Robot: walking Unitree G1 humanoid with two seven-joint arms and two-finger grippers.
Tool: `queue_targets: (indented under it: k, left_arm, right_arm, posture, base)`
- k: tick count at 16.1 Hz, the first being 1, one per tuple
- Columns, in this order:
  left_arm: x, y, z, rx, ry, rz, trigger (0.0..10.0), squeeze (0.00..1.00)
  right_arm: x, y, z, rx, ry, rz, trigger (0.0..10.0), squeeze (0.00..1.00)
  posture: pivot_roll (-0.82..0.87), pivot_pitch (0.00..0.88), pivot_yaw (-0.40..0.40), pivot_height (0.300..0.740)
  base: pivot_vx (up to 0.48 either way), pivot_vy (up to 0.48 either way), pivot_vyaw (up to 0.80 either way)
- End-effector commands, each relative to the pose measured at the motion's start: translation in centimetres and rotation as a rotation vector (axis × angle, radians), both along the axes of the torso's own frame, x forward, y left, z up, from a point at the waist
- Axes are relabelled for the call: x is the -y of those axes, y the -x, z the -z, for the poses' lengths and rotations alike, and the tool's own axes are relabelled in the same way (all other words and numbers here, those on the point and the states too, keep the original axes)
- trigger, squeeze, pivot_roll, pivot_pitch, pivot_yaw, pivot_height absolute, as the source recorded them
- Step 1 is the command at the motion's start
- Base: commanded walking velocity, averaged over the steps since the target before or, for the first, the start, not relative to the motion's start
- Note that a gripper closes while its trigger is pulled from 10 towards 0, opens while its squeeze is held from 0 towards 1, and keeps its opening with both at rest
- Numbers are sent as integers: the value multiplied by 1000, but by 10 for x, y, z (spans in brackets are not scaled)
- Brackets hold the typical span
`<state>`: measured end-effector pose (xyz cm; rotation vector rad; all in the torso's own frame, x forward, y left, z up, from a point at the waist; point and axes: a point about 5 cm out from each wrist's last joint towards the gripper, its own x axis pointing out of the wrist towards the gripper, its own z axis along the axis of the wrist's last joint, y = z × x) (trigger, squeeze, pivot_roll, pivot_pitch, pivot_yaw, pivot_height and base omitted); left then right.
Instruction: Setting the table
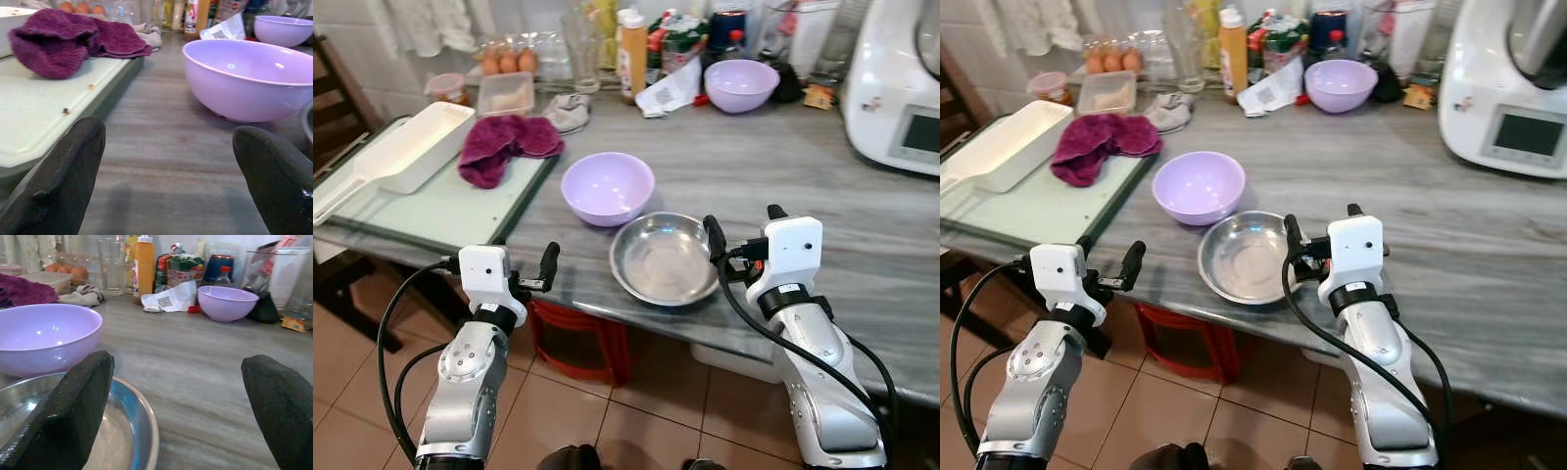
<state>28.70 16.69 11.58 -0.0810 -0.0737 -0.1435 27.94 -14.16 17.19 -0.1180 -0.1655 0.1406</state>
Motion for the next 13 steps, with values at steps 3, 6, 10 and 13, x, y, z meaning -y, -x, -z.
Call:
queue_targets:
  k: [3, 6, 10, 13]
  left_arm:
    - [4, -2, 0, -14, -7, 24, 10000, 0]
    - [3, -3, 1, -24, -27, 9, 10000, 0]
    - [2, -3, -1, -21, -23, -2, 10000, 0]
    - [1, -3, -2, -21, -29, -15, 10000, 0]
  right_arm:
    - [-1, 0, 2, 0, -11, 3, 10000, 0]
    - [0, -1, 2, 0, -16, 7, 10000, 0]
    - [-1, -1, 2, 4, -21, 2, 10000, 0]
    - [-2, -2, 1, 12, -24, -3, 10000, 0]
  posture:
    - [-124, 102, 79, 740]
    - [-121, 103, 78, 740]
    - [-117, 105, 78, 740]
    - [-118, 106, 79, 740]
  base:
    - [0, 0, -773]
    - [0, 0, -771]
    - [-182, 0, -723]
    - [-162, 0, -165]
